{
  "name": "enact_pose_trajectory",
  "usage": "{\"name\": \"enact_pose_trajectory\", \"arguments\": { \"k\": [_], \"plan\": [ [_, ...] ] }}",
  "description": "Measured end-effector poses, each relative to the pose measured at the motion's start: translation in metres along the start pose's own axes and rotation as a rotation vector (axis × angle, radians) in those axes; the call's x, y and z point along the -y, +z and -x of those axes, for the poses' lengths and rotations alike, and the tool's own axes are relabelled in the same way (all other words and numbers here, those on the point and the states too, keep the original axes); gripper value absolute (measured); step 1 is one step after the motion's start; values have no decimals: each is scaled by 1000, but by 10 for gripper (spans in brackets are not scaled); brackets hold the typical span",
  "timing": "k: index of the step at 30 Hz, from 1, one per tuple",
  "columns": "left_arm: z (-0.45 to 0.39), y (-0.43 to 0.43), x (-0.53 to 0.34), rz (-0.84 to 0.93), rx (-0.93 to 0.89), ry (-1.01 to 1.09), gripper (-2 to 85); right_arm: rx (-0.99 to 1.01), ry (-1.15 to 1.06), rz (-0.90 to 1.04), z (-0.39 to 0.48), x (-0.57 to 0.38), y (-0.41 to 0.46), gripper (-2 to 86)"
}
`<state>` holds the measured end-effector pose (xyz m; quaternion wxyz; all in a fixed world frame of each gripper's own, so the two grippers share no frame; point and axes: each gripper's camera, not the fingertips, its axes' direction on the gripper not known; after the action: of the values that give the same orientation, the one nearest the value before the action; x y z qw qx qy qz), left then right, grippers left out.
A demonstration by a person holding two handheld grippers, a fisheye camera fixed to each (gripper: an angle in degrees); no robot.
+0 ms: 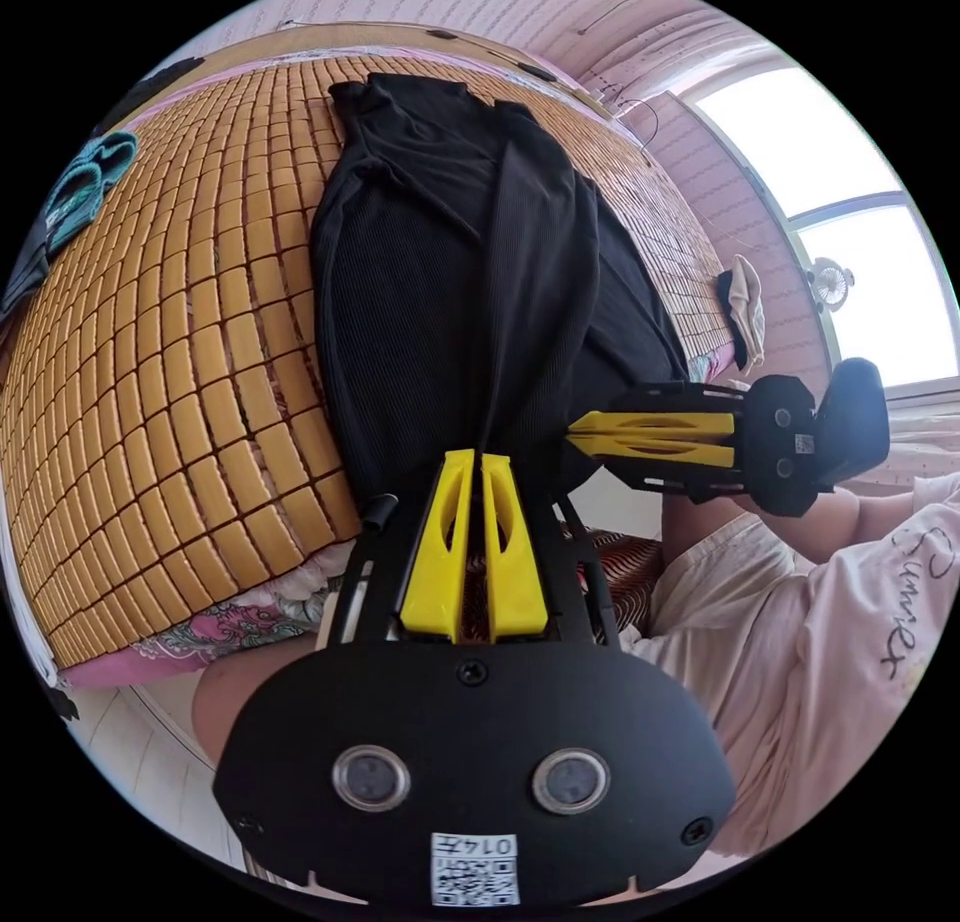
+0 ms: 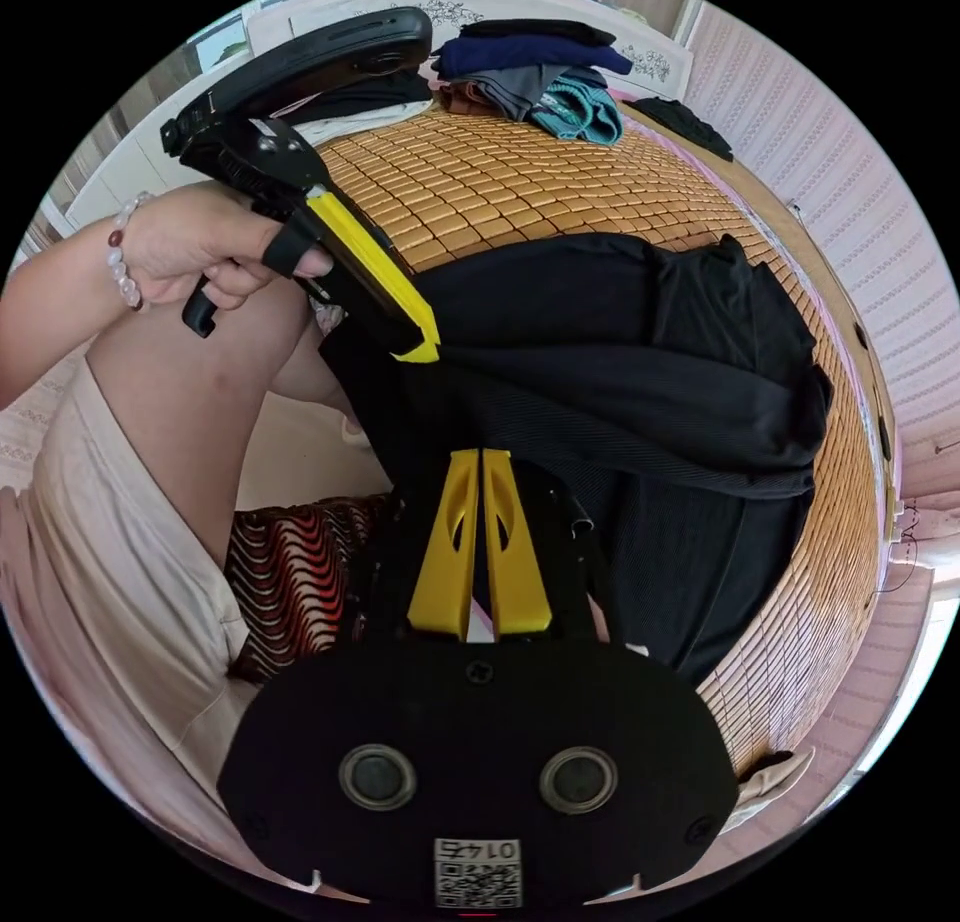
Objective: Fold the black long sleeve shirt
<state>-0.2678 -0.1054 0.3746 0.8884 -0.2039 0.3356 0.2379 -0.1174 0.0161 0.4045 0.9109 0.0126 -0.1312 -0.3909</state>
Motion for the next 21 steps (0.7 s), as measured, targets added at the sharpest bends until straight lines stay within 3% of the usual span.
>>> {"name": "enact_pose_trajectory", "arguments": {
  "k": [7, 13, 16, 21],
  "plan": [
    [-8, 1, -2, 16, 27, 49, -7, 19, 7, 18, -10, -20, -15, 0],
    [-2, -2, -3, 19, 25, 33, 16, 155, 49, 52, -47, -31, -4, 35],
    [8, -25, 3, -10, 35, 45, 43, 221, 59, -31, -94, -49, -35, 72],
    [42, -72, 60, -124, 137, 82, 45, 17, 293, -190, -265, -65, -72, 90]
  ]
}}
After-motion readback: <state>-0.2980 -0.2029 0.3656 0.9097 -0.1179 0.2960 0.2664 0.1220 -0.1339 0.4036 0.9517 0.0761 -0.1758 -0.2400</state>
